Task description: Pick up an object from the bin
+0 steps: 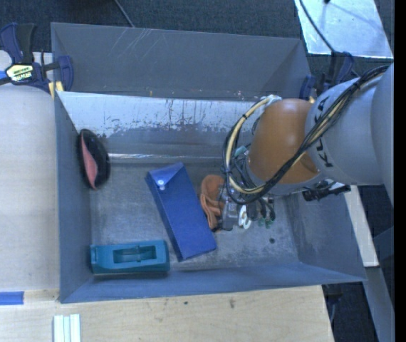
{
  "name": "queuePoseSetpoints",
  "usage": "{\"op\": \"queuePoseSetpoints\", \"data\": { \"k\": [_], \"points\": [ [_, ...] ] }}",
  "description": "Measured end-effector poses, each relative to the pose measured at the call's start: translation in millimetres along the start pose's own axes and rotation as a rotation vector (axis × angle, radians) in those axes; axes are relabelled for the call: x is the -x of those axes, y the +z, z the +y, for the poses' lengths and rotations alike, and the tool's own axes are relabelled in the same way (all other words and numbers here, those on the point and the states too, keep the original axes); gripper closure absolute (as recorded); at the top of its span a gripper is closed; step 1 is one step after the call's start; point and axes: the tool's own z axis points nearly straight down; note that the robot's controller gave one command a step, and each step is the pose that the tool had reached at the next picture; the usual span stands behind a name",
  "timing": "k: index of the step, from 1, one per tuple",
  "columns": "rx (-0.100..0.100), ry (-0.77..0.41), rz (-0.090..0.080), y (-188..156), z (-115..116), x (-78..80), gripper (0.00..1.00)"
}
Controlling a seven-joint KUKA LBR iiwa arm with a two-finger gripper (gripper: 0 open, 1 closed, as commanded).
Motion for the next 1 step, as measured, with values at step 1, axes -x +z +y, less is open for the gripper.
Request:
{"op": "queuePoseSetpoints", "data": {
  "k": [1],
  "points": [
    [0.0,0.0,0.0,0.0,0.0,0.0,1.0]
  ]
}}
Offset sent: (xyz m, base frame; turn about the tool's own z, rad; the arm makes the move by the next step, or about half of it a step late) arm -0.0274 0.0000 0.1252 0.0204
